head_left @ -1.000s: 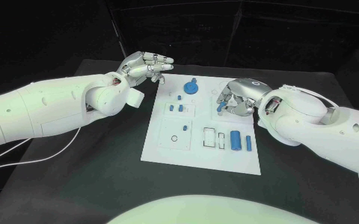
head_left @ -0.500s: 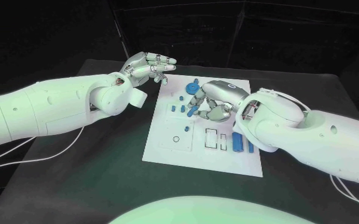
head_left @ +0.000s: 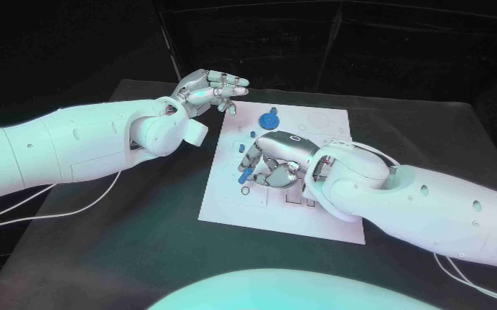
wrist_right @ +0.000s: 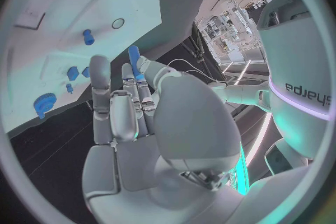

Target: Assemble the parts on the task board

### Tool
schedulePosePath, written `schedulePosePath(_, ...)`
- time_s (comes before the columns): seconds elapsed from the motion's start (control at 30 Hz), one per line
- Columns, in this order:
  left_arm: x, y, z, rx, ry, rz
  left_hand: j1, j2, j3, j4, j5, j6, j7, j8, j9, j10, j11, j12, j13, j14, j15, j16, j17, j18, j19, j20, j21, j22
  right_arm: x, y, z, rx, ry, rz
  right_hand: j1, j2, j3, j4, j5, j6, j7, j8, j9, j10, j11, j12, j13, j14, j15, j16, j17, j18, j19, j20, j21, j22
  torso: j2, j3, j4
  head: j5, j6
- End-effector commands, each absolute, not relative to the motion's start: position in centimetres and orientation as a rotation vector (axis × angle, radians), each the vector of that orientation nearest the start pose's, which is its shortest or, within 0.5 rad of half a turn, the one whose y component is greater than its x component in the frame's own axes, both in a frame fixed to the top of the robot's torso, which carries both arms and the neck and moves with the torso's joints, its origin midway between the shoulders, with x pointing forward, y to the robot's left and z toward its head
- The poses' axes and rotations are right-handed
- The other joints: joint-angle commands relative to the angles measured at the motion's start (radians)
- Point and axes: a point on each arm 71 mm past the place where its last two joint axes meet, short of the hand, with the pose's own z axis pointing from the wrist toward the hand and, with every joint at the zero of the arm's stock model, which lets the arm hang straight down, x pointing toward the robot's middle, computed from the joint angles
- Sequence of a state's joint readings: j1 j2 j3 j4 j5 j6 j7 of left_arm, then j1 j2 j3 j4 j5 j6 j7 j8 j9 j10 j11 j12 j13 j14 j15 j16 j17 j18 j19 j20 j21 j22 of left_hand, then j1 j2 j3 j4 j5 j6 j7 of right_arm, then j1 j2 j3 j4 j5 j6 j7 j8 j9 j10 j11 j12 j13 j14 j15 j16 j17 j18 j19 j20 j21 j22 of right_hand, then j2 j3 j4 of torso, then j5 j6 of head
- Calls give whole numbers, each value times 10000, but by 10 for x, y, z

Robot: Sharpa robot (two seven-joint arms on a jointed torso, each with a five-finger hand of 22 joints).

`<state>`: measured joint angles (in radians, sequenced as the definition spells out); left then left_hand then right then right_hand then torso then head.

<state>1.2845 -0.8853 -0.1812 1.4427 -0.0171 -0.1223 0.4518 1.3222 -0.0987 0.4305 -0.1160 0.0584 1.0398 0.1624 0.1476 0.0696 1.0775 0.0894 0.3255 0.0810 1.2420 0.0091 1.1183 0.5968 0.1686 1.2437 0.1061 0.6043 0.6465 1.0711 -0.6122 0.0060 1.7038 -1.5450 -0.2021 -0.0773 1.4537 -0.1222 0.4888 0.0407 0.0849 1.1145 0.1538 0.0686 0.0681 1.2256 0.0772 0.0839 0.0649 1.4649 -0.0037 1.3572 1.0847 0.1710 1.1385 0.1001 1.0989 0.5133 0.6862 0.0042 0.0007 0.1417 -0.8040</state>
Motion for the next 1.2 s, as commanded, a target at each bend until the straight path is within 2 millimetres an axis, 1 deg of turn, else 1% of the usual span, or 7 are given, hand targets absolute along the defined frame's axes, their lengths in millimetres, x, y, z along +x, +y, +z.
schedulePosePath(0.03,497,247,-186,-10058,14860,-15829,-23,119,-59,16,46,-9,-5,70,2,-60,22,40,16,1,-34,45,-17,140,38,-31,-47,-14,394,-32,-203,-5405,17110,10656,-93,8,-6,-1,61,-61,35,-35,-7,-6,53,-28,-3,247,3,59,0,36,-78,-17,-17,-16,13,8,24,23,-26)
schedulePosePath(0.17,497,246,-186,-10049,14870,-15843,-23,119,-59,16,46,-9,-5,70,2,-60,22,40,16,1,-34,45,-17,140,38,-31,-47,-14,393,-28,-209,-5683,17228,10401,-119,6,-13,-2,62,-67,37,-35,-6,-15,57,-42,-5,249,6,68,18,36,-81,-14,-17,-15,1,2,10,30,-49)
schedulePosePath(0.4,497,245,-186,-10052,14898,-15839,-23,119,-59,16,46,-9,-5,70,2,-60,22,40,16,1,-34,45,-17,140,38,-31,-47,-14,392,-26,-219,-6033,17467,9826,-121,2,-14,-9,64,-69,35,-34,-6,-18,56,-47,-5,246,6,62,4,37,-84,-13,-20,-21,-1,11,-5,24,-65)
schedulePosePath(0.5,498,245,-186,-10059,14899,-15819,-25,120,-61,17,46,-9,-5,71,2,-61,22,42,17,1,-34,45,-18,140,39,-31,-48,-15,392,-27,-221,-6150,17561,9572,-123,-15,-18,-35,64,-75,32,-34,-6,-21,54,-58,-5,241,6,54,-17,37,-83,-11,-17,-12,-5,-3,4,42,-77)
schedulePosePath(0.63,498,245,-186,-10068,14889,-15779,-37,121,-72,25,45,-8,-7,75,2,-63,21,52,18,0,-33,45,-27,139,41,-30,-51,-18,393,-27,-223,-6251,17611,9268,-123,-15,-18,-35,64,-75,32,-34,-6,-21,54,-58,-5,241,6,54,-17,37,-83,-11,-17,-12,-11,-5,18,48,-91)
schedulePosePath(0.73,498,245,-186,-10069,14887,-15771,-37,121,-72,25,45,-8,-7,75,2,-63,21,52,18,0,-33,45,-27,139,41,-30,-51,-18,394,-28,-223,-6282,17587,9077,-127,-20,-20,-43,63,-75,32,-33,-5,-19,54,-61,-4,237,6,43,-43,40,-92,-11,-24,-29,-10,2,11,55,-98)
schedulePosePath(1.2,498,245,-186,-10068,14887,-15778,-37,121,-72,25,45,-8,-7,75,2,-63,21,52,18,0,-33,45,-27,139,41,-30,-51,-18,396,-26,-222,-6154,17108,8634,-177,-9,-32,-44,40,-62,31,-22,0,10,52,-63,2,237,7,51,-27,37,-89,-7,-17,-8,2,-8,5,96,-114)
